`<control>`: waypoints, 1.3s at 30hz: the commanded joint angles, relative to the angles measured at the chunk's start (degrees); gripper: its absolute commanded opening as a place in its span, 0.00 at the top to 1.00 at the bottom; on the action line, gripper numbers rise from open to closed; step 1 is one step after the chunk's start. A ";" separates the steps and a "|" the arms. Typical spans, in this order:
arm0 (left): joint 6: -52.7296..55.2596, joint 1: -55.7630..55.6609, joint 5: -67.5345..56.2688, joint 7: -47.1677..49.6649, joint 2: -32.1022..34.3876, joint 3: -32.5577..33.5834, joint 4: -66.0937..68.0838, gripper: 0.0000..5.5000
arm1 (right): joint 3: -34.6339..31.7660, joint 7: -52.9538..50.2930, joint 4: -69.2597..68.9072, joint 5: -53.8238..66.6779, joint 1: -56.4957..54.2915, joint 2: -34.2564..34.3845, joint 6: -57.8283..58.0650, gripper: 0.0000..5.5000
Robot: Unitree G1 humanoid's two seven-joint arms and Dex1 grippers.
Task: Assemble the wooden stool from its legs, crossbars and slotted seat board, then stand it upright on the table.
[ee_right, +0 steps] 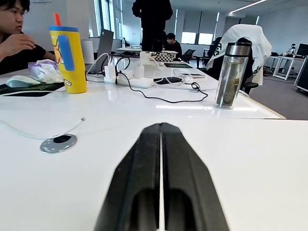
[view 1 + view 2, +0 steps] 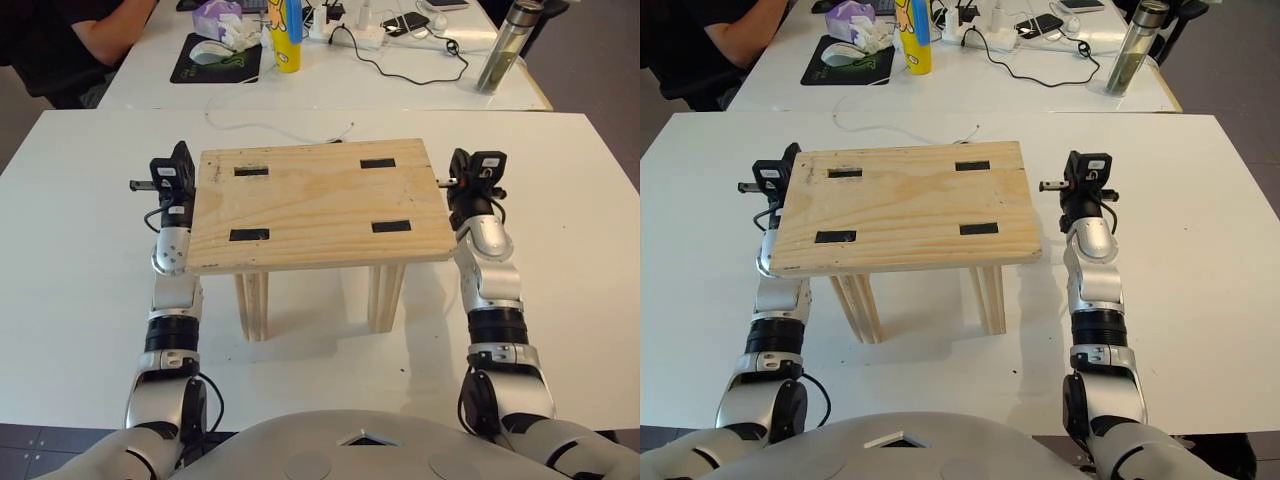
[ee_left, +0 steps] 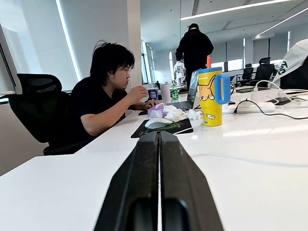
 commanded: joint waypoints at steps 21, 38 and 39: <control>-1.46 -10.33 -0.62 -5.44 2.36 -1.31 20.85 1.00 | 0.07 6.35 8.67 2.27 -3.25 1.28 -1.94 1.00; -2.37 -12.17 -1.39 -3.33 1.12 -0.98 21.30 1.00 | -0.32 6.73 12.22 2.27 -5.98 2.21 -1.90 1.00; -2.31 -12.22 -1.47 -3.40 1.03 -1.04 21.32 1.00 | -0.33 6.75 12.18 2.39 -5.99 2.39 -1.73 1.00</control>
